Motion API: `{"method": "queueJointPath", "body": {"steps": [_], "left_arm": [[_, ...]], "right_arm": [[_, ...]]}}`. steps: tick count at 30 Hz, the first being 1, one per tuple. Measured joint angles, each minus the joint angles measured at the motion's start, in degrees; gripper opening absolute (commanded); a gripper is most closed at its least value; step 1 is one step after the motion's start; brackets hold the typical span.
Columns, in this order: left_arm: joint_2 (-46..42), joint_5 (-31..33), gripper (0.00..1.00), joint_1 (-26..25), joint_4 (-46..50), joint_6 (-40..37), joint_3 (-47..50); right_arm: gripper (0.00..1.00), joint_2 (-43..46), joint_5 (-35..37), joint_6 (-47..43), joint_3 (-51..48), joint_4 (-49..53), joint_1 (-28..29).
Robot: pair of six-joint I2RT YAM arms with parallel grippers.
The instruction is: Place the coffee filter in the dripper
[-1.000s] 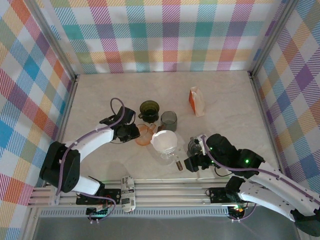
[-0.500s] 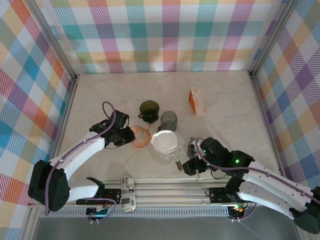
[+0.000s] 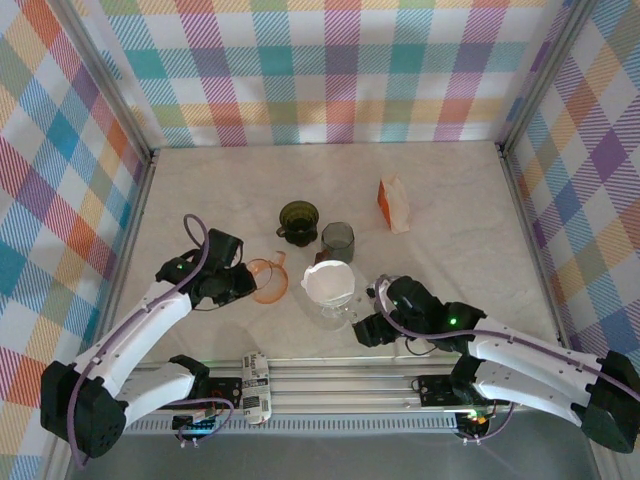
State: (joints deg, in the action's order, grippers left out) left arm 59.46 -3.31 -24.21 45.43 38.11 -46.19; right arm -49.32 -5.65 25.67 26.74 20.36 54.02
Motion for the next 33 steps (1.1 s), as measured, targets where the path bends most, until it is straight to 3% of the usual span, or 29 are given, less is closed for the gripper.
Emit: {"method": "queueJointPath", "body": {"steps": [14,25,33], "left_arm": [[-0.46,0.66,0.16,0.11,2.38,1.09,0.0],[-2.95,2.95,0.17,1.44,6.84,1.53,-0.02],[-5.57,3.43,0.16,3.28,8.68,1.75,0.07]], "right_arm": [[0.51,-2.75,-0.9,0.5,-6.21,-12.17,0.0],[0.43,-12.46,-0.9,-0.72,-6.12,-23.23,0.07],[0.42,-19.89,-0.17,-2.19,-3.65,-28.83,0.07]]}}
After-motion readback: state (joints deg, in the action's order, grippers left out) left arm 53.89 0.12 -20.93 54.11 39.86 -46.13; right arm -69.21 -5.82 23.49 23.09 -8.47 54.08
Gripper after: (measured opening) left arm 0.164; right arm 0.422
